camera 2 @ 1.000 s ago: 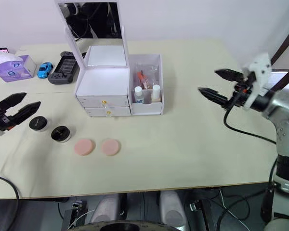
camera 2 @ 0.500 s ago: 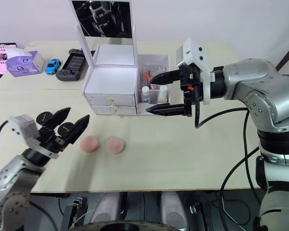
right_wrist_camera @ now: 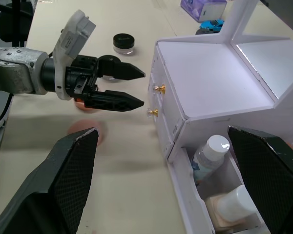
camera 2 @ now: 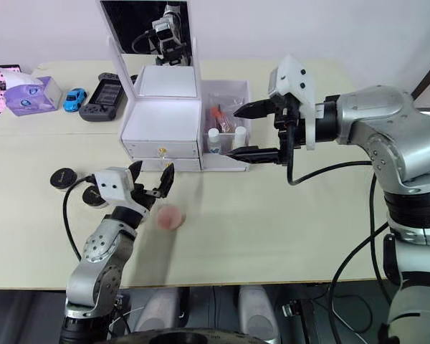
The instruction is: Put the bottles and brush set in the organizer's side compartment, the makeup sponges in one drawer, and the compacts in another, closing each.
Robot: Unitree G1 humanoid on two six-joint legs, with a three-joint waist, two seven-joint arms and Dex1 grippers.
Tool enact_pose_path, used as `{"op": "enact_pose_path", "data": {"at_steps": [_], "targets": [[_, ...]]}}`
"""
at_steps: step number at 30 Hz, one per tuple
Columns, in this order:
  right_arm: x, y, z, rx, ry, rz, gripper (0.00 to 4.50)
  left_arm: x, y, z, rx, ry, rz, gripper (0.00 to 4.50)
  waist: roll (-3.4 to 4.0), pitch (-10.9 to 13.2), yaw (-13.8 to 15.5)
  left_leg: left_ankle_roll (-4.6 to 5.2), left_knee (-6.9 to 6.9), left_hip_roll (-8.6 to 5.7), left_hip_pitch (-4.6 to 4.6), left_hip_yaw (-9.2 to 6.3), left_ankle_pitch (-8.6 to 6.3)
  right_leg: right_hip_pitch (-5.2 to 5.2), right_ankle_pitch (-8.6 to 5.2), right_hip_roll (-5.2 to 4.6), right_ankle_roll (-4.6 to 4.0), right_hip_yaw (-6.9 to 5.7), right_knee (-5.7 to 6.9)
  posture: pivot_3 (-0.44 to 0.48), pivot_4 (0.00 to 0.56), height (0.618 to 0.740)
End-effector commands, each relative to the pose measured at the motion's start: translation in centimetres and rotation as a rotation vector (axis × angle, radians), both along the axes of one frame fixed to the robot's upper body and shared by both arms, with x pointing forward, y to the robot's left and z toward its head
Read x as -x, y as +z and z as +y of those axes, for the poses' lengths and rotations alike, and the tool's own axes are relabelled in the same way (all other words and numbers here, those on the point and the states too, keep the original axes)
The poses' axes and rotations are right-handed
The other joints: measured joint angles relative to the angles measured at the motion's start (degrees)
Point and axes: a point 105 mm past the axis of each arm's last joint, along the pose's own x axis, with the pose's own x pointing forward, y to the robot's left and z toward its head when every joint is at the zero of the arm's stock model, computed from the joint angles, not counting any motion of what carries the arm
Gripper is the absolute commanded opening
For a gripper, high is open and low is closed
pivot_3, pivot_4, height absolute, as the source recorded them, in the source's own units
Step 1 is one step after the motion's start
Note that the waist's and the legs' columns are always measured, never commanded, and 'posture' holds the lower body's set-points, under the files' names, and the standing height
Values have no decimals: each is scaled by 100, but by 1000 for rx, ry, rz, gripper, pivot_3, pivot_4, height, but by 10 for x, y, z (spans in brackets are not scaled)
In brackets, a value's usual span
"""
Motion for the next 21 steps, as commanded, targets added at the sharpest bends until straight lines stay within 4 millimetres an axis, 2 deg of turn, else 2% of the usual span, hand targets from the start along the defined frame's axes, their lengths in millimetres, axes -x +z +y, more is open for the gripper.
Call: {"op": "enact_pose_path", "data": {"at_steps": [1, 9, 12, 15, 21], "targets": [[10, 15, 18, -10, 37, -89, 4447, -4, 14, -7, -11, 4, -60, 4462, 1, 0, 8, 0, 0, 2, -8, -3, 0, -8, 1, 3, -1, 0, 1, 0, 150, 740], [8, 19, 24, -11, 8, -132, 4447, -7, 18, -13, -7, -15, -70, 4462, 0, -1, 24, 0, 9, -2, -25, -11, 0, -12, 2, 2, -2, -3, -2, 0, 150, 740], [7, 21, 25, -17, 3, -136, 4500, -8, 19, -15, 7, -24, -84, 3697, 0, -1, 19, 1, 7, -1, -23, -14, 0, -14, 2, 4, -2, -5, 1, 0, 150, 740], [5, 23, 24, -7, -6, -148, 4500, -12, 20, -16, 10, -22, -89, 2153, 0, -1, 18, 1, 8, -1, -23, -15, 0, -14, 3, 4, -3, -5, 1, 0, 150, 740], [5, 26, 23, -4, -9, -162, 4500, -15, 18, -16, -6, -25, -82, 2153, 0, -1, 18, 1, 5, -1, -23, -15, 0, -14, 3, 4, -3, -6, 0, 0, 150, 740]]}}
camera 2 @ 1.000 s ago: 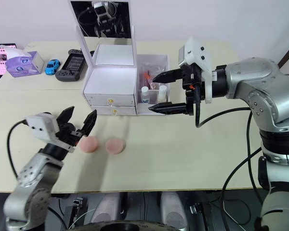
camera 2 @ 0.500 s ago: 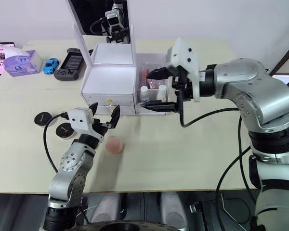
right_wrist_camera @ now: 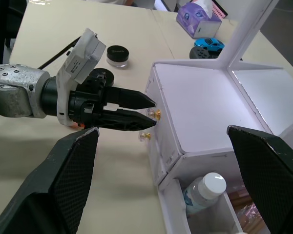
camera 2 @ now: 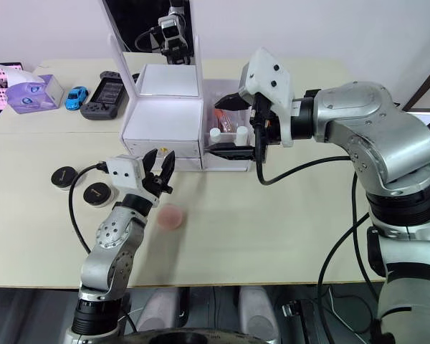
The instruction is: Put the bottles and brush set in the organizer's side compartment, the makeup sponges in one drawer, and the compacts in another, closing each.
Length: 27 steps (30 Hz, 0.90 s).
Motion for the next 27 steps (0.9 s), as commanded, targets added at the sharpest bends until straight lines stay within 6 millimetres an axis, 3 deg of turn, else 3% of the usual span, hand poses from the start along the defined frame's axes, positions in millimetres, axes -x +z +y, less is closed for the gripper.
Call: {"op": "enact_pose_path", "data": {"at_steps": [1, 8, 11, 13, 14, 20, 27], "targets": [[5, 15, 2, -8, 14, -70, 4500, 0, 13, -2, -13, -7, -55, 2153, 0, 0, -1, 0, -1, 0, 0, 0, 0, 0, 0, 0, 0, 0, 0, 0, 150, 740], [3, 12, 0, 9, 5, -88, 4500, 0, 9, 1, -8, 10, -33, 2153, 0, 0, -1, 0, 1, 0, 0, 0, 0, 0, 0, 0, 0, 0, 0, 0, 150, 740], [3, 10, 1, 18, 5, -96, 4500, -1, 8, 1, -2, 12, -30, 1374, 0, 0, -1, 0, 1, 0, 0, 0, 0, 0, 0, 0, 0, 0, 0, 0, 150, 740], [3, 12, 1, 17, 8, -105, 4500, -1, 7, -1, 2, 5, -26, 382, 0, 0, -1, 0, 0, 0, 0, 0, 0, 0, 0, 0, 0, 0, 0, 0, 150, 740], [3, 12, 2, 18, 9, -109, 4500, -2, 4, 0, 7, 8, -17, 302, 0, 0, -1, 0, 0, 0, 0, 0, 0, 0, 0, 0, 0, 0, 0, 0, 150, 740], [2, 13, 3, 14, 18, -121, 4500, 2, 2, -1, 5, -9, -14, 302, 0, 0, -2, 0, 6, 0, 1, 0, 0, 2, 1, 0, -2, 0, 0, 0, 150, 740], [1, 6, 6, -1, 40, -114, 4500, 32, 2, 8, -45, -64, 15, 302, 1, 0, -18, 0, -9, 1, 1, 1, 0, -4, 0, 0, 0, 1, -1, 0, 150, 740]]}}
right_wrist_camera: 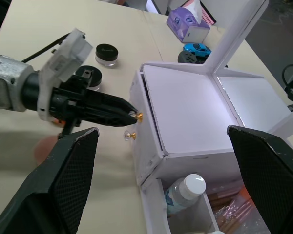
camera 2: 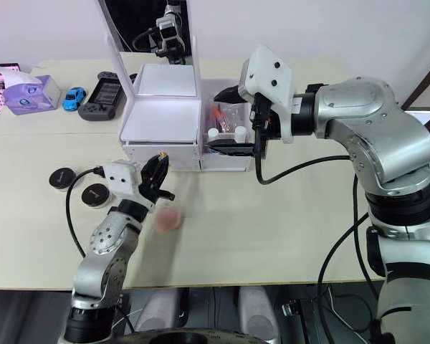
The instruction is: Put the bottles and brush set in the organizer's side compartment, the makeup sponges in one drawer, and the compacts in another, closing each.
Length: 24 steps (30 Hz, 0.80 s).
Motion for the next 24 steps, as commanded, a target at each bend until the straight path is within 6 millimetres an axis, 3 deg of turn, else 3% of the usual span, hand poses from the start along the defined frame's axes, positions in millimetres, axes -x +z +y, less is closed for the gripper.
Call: {"op": "enact_pose_path", "data": {"at_steps": [1, 11, 24], "targets": [[4, 0, 5, -7, 34, -26, 4500, 18, 6, 5, -27, -23, -4, 302, 0, 0, -2, 1, 0, 0, 0, 0, -1, 0, 0, 0, 0, 0, 0, 0, 150, 740], [3, -8, 13, -36, 90, -5, 4500, 76, -7, 28, -108, -22, 129, 302, 0, -1, -29, 1, 6, 6, 1, 5, -1, -8, -12, -1, 17, 1, -1, 0, 150, 740], [-2, -8, 17, -47, 116, -13, 4500, 80, -11, 16, -54, -88, 156, 302, 2, -1, -25, 1, 5, 8, -3, 11, -2, -17, -12, -2, 16, 1, -2, 0, 150, 740]]}}
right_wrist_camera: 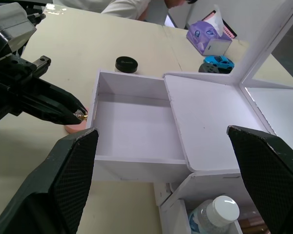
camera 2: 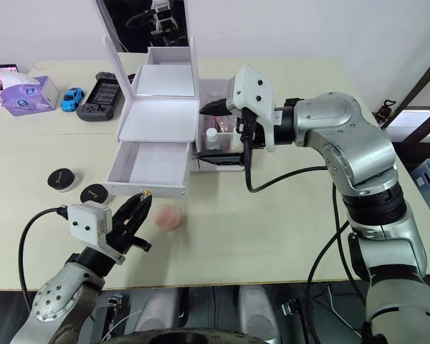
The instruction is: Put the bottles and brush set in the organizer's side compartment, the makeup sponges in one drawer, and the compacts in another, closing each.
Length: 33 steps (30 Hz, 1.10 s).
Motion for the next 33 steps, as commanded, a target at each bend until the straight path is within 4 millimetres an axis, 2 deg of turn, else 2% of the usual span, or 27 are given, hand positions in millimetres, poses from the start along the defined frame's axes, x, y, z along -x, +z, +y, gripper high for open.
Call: {"op": "enact_pose_path", "data": {"at_steps": [1, 4, 10, 13, 17, 19, 21, 22, 25, 26, 29, 31, 33], "targets": [[3, 13, 1, -11, 16, -65, 4500, 3, -3, -6, 27, -48, 24, 302, 0, 0, 0, 0, 0, 0, 0, 0, 0, -1, 0, 0, 0, 0, 0, 0, 150, 740], [3, 14, 1, -11, 16, -69, 4500, 4, -2, -8, 36, -69, 21, 302, 0, 0, 3, 0, 0, 0, 0, 0, 0, -1, 0, 0, 0, 0, 0, 0, 150, 740], [2, 13, 1, -12, 15, -63, 4500, 3, -2, 1, 12, -36, 15, 302, 0, 0, 6, 0, 0, 0, -1, 0, 0, -1, 0, 0, 0, 0, -1, 0, 150, 740], [11, 13, -1, -36, 66, 80, 4500, 9, 4, 4, 28, -72, 3, 302, 0, 0, -1, 0, -1, 0, -1, 0, 0, -2, 0, 0, 0, 0, -1, 0, 150, 740], [14, 15, -9, -39, 84, 140, 4500, 21, 15, 17, 69, -135, -20, 2325, 0, 1, -3, 3, -4, 2, -4, 1, -2, -9, 0, 0, -2, 0, -2, 0, 150, 740], [10, 13, -13, -18, 70, 131, 4500, 26, 29, 28, 136, -178, -58, 3363, 2, 3, 7, 4, -3, 3, -7, 3, -3, -13, -1, -2, -1, 0, -7, 0, 150, 740], [6, 11, -17, -7, 63, 132, 4500, 33, 41, 44, 175, -229, -86, 4327, 0, 4, 10, 4, -1, 4, -8, 1, -4, -18, -1, -3, -1, -5, -7, 0, 150, 740], [5, 11, -18, -5, 62, 134, 4500, 37, 42, 51, 169, -253, -76, 4420, 0, 4, 3, 3, 0, 6, -7, 0, -4, -22, -1, -3, -2, -10, -11, 0, 150, 740], [-1, 11, -28, 6, 36, 107, 4500, 44, 39, 92, 80, -272, -21, 4420, 4, 5, -21, 2, -1, 7, -6, 6, -5, -28, -1, -5, -2, -10, -23, 0, 150, 740], [-5, 10, -34, 14, 12, 80, 4500, 43, 39, 114, 8, -264, -7, 4420, 5, 6, -20, 3, -4, 6, -8, 17, -5, -26, -1, -10, -2, -8, -25, 0, 150, 740], [-12, 4, -52, 16, -60, 61, 4500, 31, 47, 161, -107, -210, -4, 4420, 1, 5, 8, 3, -5, 7, -8, 16, -5, -44, 0, -6, -3, -12, -26, 0, 150, 740], [-16, -5, -71, 15, -139, 49, 4500, 16, 59, 190, -180, -179, -20, 4420, -2, 3, 64, 3, -5, 7, -9, 12, -5, -37, 0, -9, -3, -16, -37, 0, 150, 740], [-17, -9, -88, -27, -193, 63, 4500, 3, 70, 207, -229, -178, -30, 4420, 0, 4, 46, 2, -6, 8, -16, 7, -6, -27, 1, -11, -6, -25, -66, 0, 150, 740]]}}
